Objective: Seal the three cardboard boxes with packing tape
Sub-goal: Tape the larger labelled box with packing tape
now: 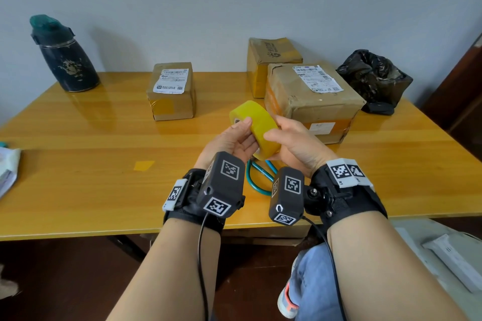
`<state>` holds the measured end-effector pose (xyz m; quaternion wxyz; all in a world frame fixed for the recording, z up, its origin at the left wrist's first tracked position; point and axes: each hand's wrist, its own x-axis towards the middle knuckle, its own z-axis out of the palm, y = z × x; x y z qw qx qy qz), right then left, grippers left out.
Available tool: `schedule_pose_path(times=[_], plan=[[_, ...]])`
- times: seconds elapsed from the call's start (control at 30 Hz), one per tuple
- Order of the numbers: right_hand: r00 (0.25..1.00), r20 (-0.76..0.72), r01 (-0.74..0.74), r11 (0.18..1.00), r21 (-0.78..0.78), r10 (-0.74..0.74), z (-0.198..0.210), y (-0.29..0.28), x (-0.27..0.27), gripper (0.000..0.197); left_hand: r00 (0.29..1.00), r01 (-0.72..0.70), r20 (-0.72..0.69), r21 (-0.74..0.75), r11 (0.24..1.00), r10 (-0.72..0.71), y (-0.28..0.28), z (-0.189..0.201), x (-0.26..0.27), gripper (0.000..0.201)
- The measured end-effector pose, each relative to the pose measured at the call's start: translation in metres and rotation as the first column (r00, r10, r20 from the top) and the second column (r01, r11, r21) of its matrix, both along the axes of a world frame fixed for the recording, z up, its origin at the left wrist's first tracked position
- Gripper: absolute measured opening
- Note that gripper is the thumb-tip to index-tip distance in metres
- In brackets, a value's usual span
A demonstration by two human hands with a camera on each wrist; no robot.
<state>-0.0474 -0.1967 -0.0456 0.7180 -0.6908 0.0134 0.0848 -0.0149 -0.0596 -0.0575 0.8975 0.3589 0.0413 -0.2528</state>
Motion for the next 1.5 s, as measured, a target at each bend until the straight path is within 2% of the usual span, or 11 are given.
schedule_pose_path(times=[0.1,0.3,0.57,0.77,0.93,0.97,1.03,1.13,1.17,1.3,1.5], plan=[[1.000,0.002,0.023,1.000,-0.016,-0.023,0.000,0.001,0.000,0.041,1.000,-0.006,-0.011,-0.003,1.000,0.006,0.000,0.000,0.000,0.009],[0.999,0.033,-0.017,0.998,-0.055,0.019,-0.001,0.002,-0.001,0.049,1.000,-0.007,-0.025,-0.016,1.000,0.006,0.001,-0.003,0.000,0.009],[1.000,0.012,0.018,0.994,0.111,-0.020,-0.002,-0.003,-0.002,0.051,1.000,-0.021,-0.014,-0.021,1.000,0.021,0.000,0.000,0.001,0.009],[0.996,0.036,0.087,0.995,-0.041,-0.086,-0.007,-0.003,0.001,0.036,0.997,-0.063,-0.047,-0.060,0.996,0.061,-0.006,-0.002,0.000,0.006],[0.996,0.048,0.069,0.995,0.069,-0.072,-0.009,-0.007,0.000,0.041,0.996,-0.076,-0.056,-0.124,0.989,0.069,-0.007,-0.004,0.000,0.010],[0.992,0.063,0.107,0.993,0.056,-0.110,-0.010,-0.008,0.000,0.045,0.996,-0.079,-0.056,-0.145,0.986,0.071,-0.007,-0.003,0.000,0.011],[0.959,0.140,0.260,0.962,-0.087,-0.246,-0.007,-0.010,0.001,0.045,0.995,-0.093,-0.052,-0.172,0.981,0.085,-0.008,-0.001,0.000,0.012],[0.861,0.299,0.488,0.835,-0.254,-0.412,0.000,-0.012,0.000,0.011,0.992,-0.115,-0.077,-0.169,0.979,0.103,-0.009,-0.001,0.002,0.009],[0.855,0.327,0.493,0.825,-0.275,-0.402,0.003,-0.012,-0.001,0.003,0.990,-0.125,-0.091,-0.168,0.978,0.111,-0.009,-0.002,0.003,0.011],[0.885,0.358,0.431,0.815,-0.388,-0.297,0.006,-0.008,-0.002,0.008,0.981,-0.163,-0.138,-0.181,0.970,0.139,-0.012,-0.007,0.005,0.015],[0.878,0.392,0.444,0.769,-0.459,-0.274,0.007,-0.002,-0.003,0.006,0.971,-0.208,-0.163,-0.218,0.953,0.175,-0.014,-0.010,0.005,0.019]])
